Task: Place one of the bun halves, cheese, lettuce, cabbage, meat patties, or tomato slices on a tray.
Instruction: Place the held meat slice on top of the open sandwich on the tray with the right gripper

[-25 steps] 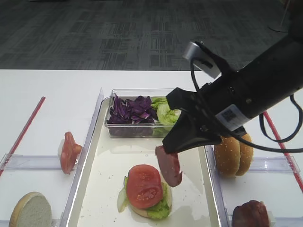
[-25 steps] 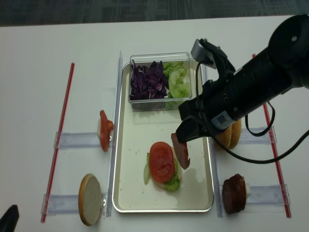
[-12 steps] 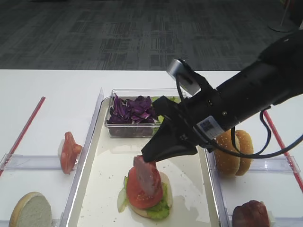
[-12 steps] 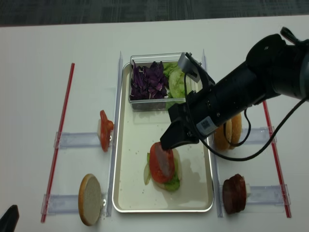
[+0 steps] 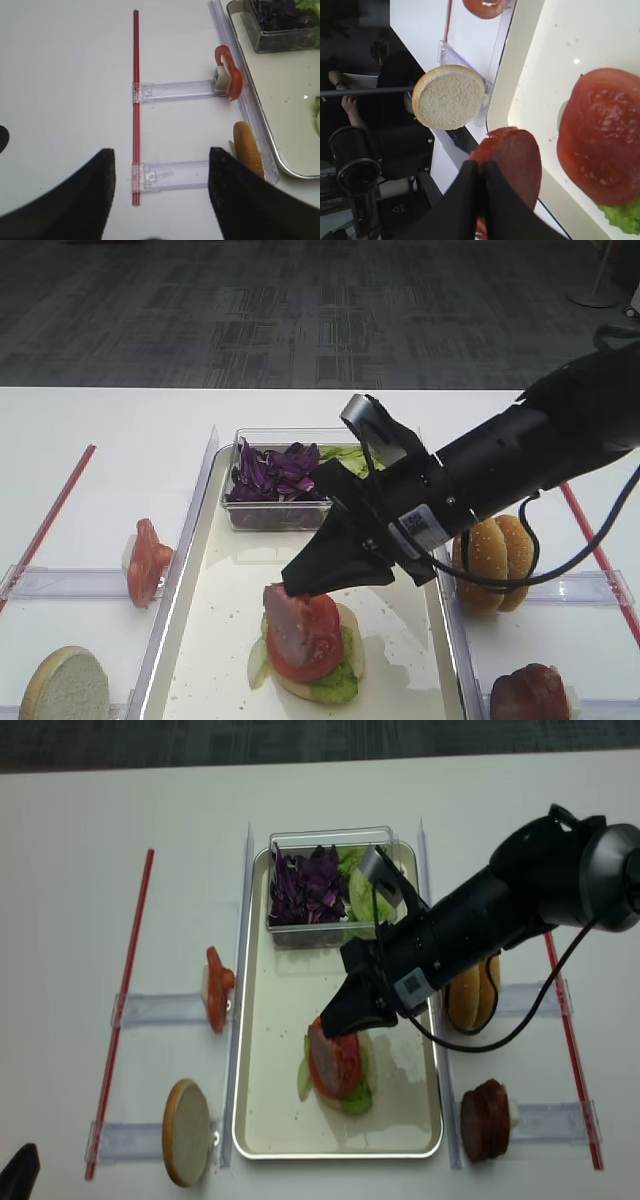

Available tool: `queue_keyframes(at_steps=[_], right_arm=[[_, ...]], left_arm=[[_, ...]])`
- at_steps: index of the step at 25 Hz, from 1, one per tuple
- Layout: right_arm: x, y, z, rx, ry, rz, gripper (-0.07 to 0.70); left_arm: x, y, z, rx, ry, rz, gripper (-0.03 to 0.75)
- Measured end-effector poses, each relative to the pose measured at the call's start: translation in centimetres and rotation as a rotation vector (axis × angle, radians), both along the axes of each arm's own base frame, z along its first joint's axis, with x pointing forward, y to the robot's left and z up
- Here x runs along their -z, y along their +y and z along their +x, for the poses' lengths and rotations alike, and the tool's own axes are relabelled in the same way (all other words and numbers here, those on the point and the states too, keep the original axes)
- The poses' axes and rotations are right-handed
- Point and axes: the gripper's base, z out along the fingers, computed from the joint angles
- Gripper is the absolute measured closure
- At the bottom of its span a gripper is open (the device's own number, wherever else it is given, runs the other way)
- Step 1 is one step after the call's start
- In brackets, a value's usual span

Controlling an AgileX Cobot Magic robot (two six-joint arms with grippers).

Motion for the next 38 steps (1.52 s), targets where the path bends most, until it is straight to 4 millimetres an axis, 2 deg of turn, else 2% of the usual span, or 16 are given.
queue_keyframes(at_steps=[9,32,34,38], right_arm=[[1.9,0.2,0.4,-0.001,0.038,0.002,0.573],[3.2,-0.4,1.5,0.058,-0.066,-0.165,0.573],[3.2,-0.5,1.5,0.06,-0.069,-0.17,0.558],[3.3,-0.5,1.7,0.075,-0.079,-0.183,0.468]], left_arm=[[0.0,0.0,0.0,0.0,0.0,0.0,0.335],[0.0,0.0,0.0,0.0,0.0,0.0,0.335],[0.0,0.0,0.0,0.0,0.0,0.0,0.335],[0.0,0.0,0.0,0.0,0.0,0.0,0.335]])
